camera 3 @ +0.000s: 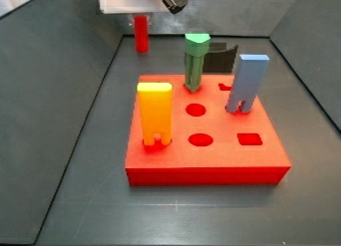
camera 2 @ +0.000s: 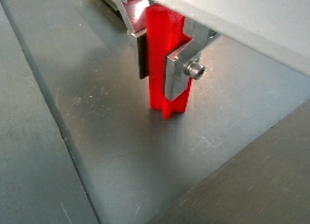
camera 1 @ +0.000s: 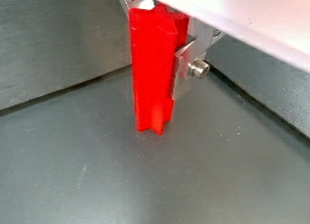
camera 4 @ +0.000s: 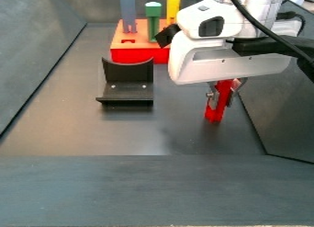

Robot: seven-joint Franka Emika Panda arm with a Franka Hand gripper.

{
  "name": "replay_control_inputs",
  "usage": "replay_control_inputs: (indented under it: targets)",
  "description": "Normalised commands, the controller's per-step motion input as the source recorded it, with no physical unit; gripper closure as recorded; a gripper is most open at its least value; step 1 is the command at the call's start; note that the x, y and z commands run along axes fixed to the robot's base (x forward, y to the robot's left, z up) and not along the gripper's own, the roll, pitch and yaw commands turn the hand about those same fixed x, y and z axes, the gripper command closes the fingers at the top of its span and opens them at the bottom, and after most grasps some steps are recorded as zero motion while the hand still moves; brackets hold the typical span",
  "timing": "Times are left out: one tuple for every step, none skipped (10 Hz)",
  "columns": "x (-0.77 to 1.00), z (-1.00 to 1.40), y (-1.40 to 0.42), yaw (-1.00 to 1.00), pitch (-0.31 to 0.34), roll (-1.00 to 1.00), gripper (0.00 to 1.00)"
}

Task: Pick up the star object. Move up. Move to above the board. Insert the star object.
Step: Pick up the star object, then move up.

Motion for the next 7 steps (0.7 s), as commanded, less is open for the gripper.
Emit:
replay_control_inputs:
  targets:
    - [0.0, 0.0, 0.0, 0.0, 0.0, 0.0, 1.0]
    - [0.0, 0.0, 0.0, 0.0, 0.0, 0.0, 1.0]
    - [0.0, 0.0, 0.0, 0.0, 0.0, 0.0, 1.0]
    - [0.0, 0.0, 0.0, 0.0, 0.0, 0.0, 1.0]
    - [0.0, 0.0, 0.0, 0.0, 0.0, 0.0, 1.0]
    - [0.0, 0.0, 0.0, 0.0, 0.0, 0.0, 1.0]
    - [0.0, 0.83, 0.0, 0.0, 0.0, 0.0, 1.0]
